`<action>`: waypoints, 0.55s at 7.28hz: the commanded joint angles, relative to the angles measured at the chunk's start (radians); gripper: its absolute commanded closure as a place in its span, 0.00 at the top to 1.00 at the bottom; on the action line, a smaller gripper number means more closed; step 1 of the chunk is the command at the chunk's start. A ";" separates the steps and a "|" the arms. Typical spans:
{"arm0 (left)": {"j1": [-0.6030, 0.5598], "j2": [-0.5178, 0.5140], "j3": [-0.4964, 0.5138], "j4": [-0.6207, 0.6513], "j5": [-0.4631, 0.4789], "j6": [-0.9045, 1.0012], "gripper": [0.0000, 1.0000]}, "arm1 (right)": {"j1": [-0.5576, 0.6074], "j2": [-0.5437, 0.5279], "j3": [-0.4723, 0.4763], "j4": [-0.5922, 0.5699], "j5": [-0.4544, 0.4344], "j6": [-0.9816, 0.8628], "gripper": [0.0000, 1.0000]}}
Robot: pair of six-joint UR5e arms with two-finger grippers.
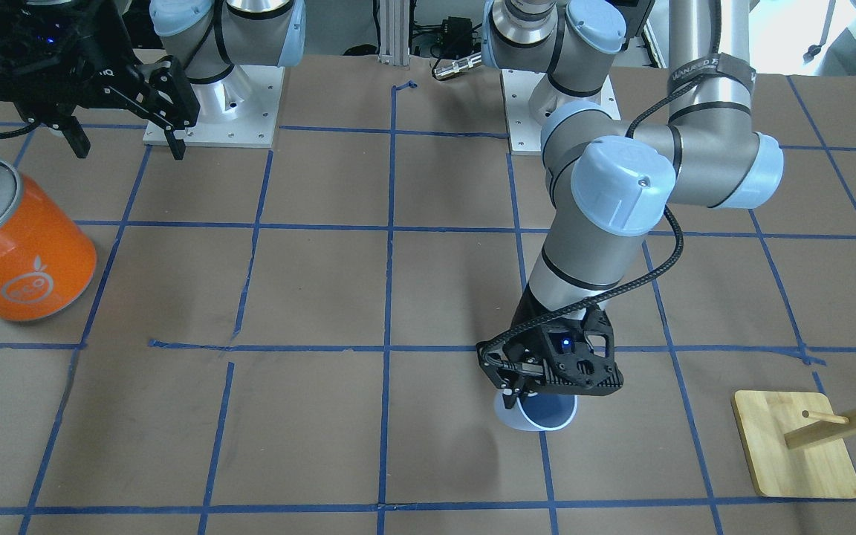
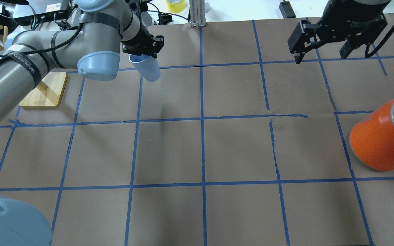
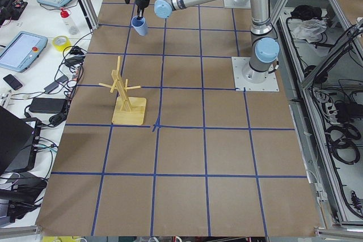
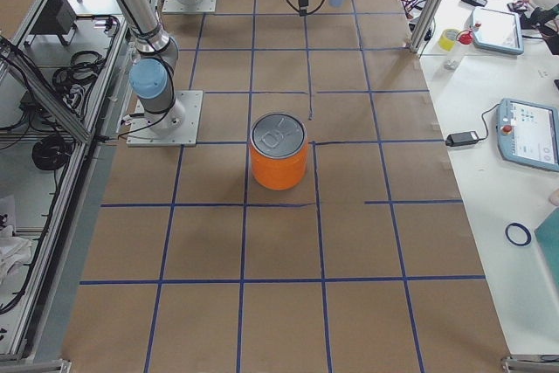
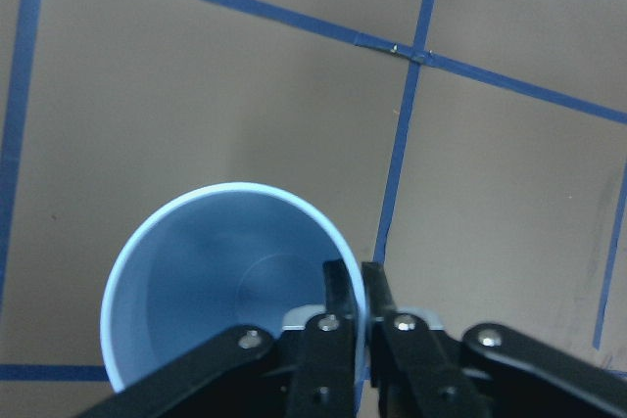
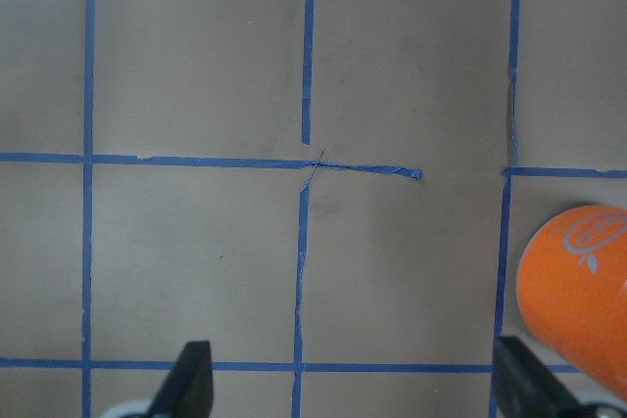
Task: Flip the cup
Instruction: 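Lift the cup with the left gripper and rotate it upright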
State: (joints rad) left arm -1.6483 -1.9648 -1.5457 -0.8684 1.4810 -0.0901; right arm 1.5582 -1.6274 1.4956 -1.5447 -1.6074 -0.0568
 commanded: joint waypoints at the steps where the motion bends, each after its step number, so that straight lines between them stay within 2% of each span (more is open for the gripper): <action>1: 0.101 -0.035 0.004 0.021 0.027 0.162 0.00 | 0.000 0.000 0.000 0.000 0.001 0.000 1.00; 2: 0.134 -0.060 -0.011 0.061 0.033 0.232 0.00 | 0.000 -0.003 0.002 0.003 -0.002 0.000 1.00; 4: 0.166 -0.100 -0.011 0.089 0.035 0.250 0.00 | 0.000 -0.006 0.002 0.005 0.000 -0.002 1.00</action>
State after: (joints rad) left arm -1.5078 -2.0386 -1.5537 -0.8037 1.5136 0.1380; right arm 1.5585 -1.6324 1.4963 -1.5410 -1.6085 -0.0571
